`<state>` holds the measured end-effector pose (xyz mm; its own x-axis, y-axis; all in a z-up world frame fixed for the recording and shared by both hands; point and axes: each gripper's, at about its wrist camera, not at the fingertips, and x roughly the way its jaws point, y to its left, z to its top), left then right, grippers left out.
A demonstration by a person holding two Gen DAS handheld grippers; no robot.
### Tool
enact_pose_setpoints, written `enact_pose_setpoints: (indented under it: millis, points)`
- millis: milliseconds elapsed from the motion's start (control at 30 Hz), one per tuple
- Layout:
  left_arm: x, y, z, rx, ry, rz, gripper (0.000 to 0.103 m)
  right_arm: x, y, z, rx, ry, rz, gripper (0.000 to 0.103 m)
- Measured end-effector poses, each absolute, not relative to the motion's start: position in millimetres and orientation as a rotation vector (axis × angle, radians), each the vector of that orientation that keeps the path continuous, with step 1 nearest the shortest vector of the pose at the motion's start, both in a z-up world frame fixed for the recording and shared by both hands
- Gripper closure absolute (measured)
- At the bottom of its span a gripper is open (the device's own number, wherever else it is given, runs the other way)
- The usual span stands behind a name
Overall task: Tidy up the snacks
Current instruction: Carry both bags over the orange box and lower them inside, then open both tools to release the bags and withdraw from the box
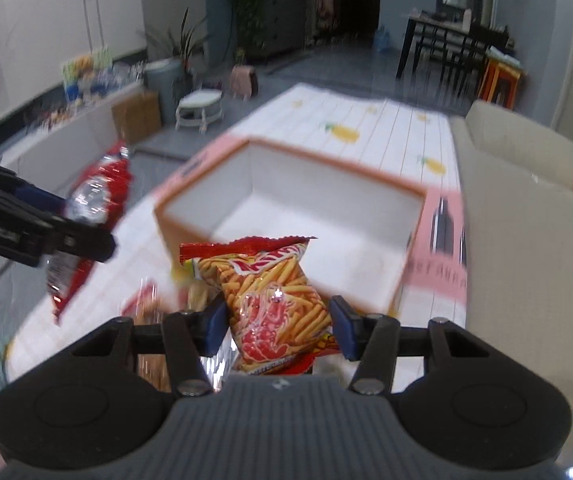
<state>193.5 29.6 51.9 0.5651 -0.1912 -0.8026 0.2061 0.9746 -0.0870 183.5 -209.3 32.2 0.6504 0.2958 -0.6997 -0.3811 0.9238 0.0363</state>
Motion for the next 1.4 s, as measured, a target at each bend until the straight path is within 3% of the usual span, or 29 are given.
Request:
enact_pose_setpoints:
  millis: [233,633,933,1400]
  points:
    - [267.1,5.9,49.4,0.088,0.935,-0.211,0.02,252.5,-195.2,40.4,-0.143,0.725,0.31,0.052]
    - [342.3,-20.4,-20.0,0.289,1.114,-0.224,0.02,340.6,-179.8,-28.8,-0.19,0.883,0.311,0.052]
    - [363.5,-24.4,-60.3,0.369,1.274,-0.208,0.02,361.6,-165.3,-70.2,-0.22,1.019,0.354,0.052]
    - [357.2,-36.4,-66.7,0.477,1.261,-0.185,0.013,368.6,-157.1,-82.6,-0.168,1.11,0.344,0.049]
